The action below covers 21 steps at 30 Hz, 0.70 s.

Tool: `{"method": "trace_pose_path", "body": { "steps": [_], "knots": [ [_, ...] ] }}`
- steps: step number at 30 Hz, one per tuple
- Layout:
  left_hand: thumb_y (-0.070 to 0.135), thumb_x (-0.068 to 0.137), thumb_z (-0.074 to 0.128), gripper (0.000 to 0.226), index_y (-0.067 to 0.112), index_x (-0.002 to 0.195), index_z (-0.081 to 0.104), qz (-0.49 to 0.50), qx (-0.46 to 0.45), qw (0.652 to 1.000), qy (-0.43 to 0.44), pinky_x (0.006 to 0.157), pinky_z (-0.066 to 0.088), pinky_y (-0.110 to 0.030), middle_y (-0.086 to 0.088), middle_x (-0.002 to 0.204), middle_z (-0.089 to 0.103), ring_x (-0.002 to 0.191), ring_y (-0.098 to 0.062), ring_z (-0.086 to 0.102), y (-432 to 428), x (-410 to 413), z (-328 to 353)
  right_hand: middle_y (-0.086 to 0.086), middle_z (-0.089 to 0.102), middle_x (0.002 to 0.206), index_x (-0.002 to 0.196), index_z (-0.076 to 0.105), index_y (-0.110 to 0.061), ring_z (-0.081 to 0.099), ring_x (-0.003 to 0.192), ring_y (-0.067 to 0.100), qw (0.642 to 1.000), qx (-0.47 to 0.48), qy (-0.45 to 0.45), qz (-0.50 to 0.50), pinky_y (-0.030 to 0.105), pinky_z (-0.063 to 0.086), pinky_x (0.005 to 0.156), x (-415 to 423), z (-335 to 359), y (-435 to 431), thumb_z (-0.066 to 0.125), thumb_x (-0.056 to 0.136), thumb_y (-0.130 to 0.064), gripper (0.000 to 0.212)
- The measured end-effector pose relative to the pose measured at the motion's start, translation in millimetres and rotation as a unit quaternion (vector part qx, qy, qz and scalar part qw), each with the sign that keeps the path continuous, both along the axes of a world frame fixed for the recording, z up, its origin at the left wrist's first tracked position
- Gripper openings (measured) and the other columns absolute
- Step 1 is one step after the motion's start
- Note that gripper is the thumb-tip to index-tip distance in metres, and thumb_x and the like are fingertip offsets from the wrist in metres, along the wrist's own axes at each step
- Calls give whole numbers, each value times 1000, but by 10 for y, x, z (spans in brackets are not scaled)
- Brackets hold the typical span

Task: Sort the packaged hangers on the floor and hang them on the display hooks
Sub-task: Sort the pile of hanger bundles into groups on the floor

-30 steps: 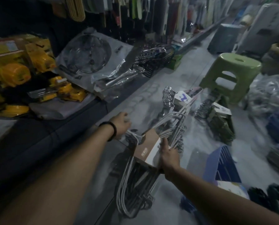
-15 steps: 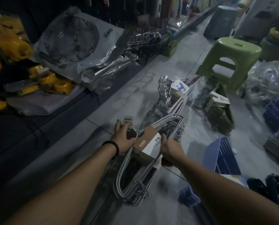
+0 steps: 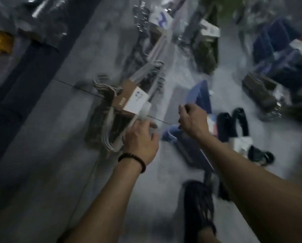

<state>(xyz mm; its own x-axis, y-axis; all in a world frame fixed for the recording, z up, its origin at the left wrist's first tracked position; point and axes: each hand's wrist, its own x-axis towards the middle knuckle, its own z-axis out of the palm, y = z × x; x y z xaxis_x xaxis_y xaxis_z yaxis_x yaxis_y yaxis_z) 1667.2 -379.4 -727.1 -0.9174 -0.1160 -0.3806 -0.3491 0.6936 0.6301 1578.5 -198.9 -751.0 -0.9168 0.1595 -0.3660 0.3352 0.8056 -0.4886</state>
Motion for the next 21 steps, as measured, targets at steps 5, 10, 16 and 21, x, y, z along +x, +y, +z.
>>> {"method": "trace_pose_path", "body": {
  "steps": [5,10,16,21],
  "knots": [
    [31,96,62,7,38,98,63,-68,127,975,-172,91,53,-30,14,111,65,103,-8,62,959,826,903,6,69,79,74,57,-15,67,73,26,981,30,-161,-101,36,52,69,1281,954,1393,55,102,-37,35],
    [26,97,64,8,34,96,65,-89,185,937,-282,73,49,-14,7,101,70,90,-8,66,1987,867,1045,8,75,96,97,66,-16,71,82,25,939,56,-290,-176,36,58,80,2144,991,2777,61,97,-37,22],
    [27,101,53,34,21,134,62,-42,148,919,-364,108,48,-40,1,133,64,120,-23,61,3007,788,55,16,69,123,121,63,-9,64,112,33,916,1,-377,-136,37,53,95,2224,171,3540,64,97,-41,39],
    [31,89,45,47,24,135,56,-33,113,904,-412,108,49,-50,-6,136,63,118,-29,61,3383,946,-979,18,57,145,146,50,-5,56,131,35,922,-63,-364,-115,38,47,100,2007,-490,3501,66,97,-47,66]
  ]
}}
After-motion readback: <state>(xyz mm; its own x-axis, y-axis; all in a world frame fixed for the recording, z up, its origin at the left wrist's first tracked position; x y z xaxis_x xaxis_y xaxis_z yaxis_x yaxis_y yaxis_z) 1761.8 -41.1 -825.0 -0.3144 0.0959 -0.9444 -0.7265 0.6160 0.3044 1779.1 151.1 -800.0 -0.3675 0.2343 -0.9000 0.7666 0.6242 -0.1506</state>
